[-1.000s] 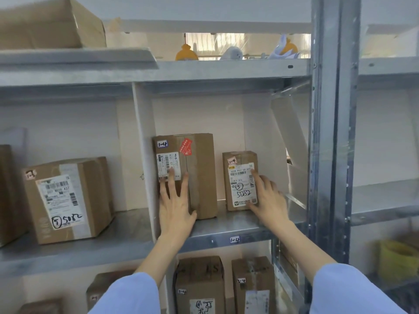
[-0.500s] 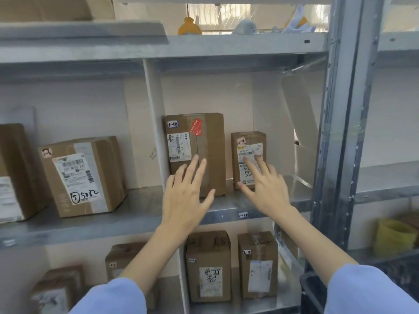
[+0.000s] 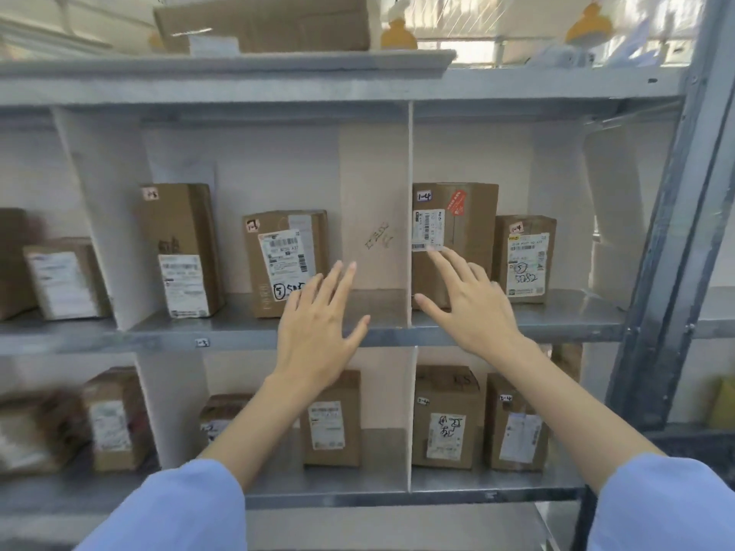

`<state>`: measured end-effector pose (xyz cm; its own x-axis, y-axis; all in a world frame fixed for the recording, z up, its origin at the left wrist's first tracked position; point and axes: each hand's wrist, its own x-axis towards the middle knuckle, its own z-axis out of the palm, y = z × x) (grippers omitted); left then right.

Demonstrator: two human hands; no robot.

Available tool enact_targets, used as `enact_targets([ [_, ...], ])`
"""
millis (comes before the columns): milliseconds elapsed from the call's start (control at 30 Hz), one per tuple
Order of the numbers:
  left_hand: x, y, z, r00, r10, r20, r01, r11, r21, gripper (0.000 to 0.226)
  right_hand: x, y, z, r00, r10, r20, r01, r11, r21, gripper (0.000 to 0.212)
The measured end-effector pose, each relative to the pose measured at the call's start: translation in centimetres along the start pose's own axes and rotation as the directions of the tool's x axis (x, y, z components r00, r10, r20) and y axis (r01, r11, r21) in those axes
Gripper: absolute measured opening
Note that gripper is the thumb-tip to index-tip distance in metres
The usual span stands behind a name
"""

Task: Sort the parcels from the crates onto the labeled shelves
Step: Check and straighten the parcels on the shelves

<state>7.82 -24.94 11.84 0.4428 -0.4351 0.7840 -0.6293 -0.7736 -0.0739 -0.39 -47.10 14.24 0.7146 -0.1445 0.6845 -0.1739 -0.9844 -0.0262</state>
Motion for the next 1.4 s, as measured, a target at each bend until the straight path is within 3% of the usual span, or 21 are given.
enact_targets([
  [233,-2.9,-10.6,-1.9,0.993,-0.117,0.007,0.117,0.993,0.031,0.073,0.1,-9.2,1.9,0.999,-0.032,0.004,0.032,0.998,0.059,0.073],
  [467,-2.3,-18.7,0.8,0.974,-0.226,0.018,0.223,0.97,0.1,0.08,3.7,-13.0,6.2,0.999,-0.033,0.015,0.032,0.997,0.074,0.083],
  [733,-0.8,-26.1,5.8,0.961,-0.274,0.037,0.268,0.955,0.124,0.113,8.9,-15.1,13.0,1.0,-0.007,-0.022,0.011,0.981,0.194,0.105],
  [1400,0.6,-30.3,9.9,0.947,-0.321,0.012,0.319,0.944,0.083,0.117,11.5,-16.1,16.6,0.999,0.009,-0.043,-0.001,0.982,0.187,0.11],
])
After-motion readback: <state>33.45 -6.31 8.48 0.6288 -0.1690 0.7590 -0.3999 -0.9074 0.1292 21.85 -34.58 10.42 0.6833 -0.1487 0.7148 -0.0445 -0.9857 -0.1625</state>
